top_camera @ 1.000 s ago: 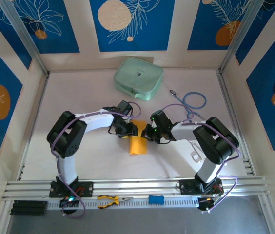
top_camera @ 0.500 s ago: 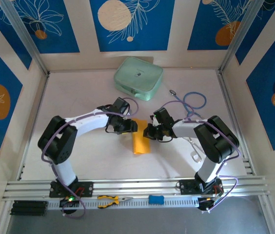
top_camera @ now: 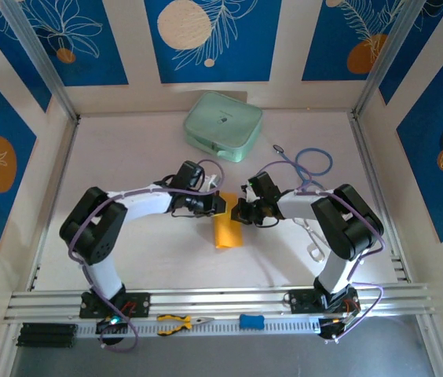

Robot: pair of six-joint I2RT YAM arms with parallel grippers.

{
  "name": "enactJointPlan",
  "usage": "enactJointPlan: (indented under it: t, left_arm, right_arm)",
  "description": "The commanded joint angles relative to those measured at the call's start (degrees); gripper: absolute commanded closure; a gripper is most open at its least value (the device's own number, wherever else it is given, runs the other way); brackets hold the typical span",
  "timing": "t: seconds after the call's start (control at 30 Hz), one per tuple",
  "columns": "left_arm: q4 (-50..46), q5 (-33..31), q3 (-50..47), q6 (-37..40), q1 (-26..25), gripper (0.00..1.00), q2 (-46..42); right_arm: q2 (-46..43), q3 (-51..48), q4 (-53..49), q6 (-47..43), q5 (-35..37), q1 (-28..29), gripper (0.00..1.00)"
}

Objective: Fold a paper plane with a square sheet of paper (pick it up from the middle)
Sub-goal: Hold the paper at the center of the table, then fold the paper in half at the center of the table.

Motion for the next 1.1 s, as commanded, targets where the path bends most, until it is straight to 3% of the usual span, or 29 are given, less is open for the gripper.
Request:
enactJointPlan:
  t: [0.0,0.57,0.87,1.07]
  left_arm:
    - [4.9,3.5,-1.5,-1.1,0.8,1.00,2.0]
    - [2.1,-0.6,-5.9,3.9,2.5,1.00,5.1]
    - [-1.7,-7.4,-9.0,7.6,3.0,1.00,5.8]
    - [-3.0,-4.5,-7.2,5.1,3.0,1.00,0.1]
  right_arm:
    - [2.4,-0.9,-6.0,-0.9,2.8,-0.2,1.00]
    - [2.2,-1.9,-5.6,-0.1,3.1,-0.2,1.00]
    - [2.3,-2.8,-5.0,0.8,3.4,-0.2,1.00]
    - [1.8,-2.9,-5.4,0.9,3.9,-0.2,1.00]
